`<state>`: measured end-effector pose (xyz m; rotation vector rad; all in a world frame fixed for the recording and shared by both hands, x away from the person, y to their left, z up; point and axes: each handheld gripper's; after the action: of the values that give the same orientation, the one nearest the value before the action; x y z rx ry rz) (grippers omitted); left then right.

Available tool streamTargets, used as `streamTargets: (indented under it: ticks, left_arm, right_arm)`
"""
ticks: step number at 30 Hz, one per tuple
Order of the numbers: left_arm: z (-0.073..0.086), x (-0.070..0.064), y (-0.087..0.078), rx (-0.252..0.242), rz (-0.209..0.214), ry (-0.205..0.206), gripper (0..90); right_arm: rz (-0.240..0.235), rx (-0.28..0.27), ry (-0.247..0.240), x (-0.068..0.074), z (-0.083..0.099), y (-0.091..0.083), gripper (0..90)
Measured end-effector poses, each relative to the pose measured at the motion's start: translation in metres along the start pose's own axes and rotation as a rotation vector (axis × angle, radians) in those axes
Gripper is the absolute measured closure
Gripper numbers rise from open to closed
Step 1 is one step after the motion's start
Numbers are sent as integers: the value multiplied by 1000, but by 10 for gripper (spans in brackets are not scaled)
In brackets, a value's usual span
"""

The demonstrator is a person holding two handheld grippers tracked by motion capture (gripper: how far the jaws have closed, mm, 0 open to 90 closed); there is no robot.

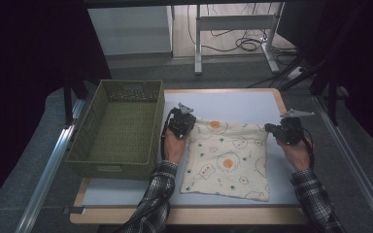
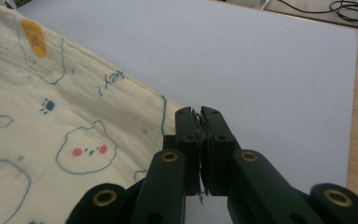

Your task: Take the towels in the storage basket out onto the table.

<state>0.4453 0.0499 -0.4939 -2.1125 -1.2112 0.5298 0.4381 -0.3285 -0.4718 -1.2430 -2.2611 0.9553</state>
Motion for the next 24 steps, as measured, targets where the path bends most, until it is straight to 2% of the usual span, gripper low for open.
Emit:
streamTargets:
  ticks: [4, 11, 19, 24]
  left_arm:
    - [5, -7, -8, -4, -8, 9, 868]
    - [26, -23, -26, -20, 27, 12, 862]
    - [48, -39, -37, -21, 59, 41, 861]
    - [58, -43, -43, -20, 63, 45, 862]
  right_arm:
    - [-14, 2, -1, 3, 5, -7, 867]
    - [-41, -3, -5, 12, 27, -23, 866]
    - [-54, -7, -28, 25, 51, -36, 867]
    - [-76, -16, -20, 32, 65, -43, 867]
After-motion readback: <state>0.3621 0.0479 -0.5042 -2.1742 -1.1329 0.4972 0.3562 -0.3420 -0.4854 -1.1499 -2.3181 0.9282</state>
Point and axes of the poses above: each handheld gripper's, and its own axes: y roughly forward along the jaws, z roughly out of its underside, x roughly to its left, and after that the axes turned 9 degrees about x, right-handed
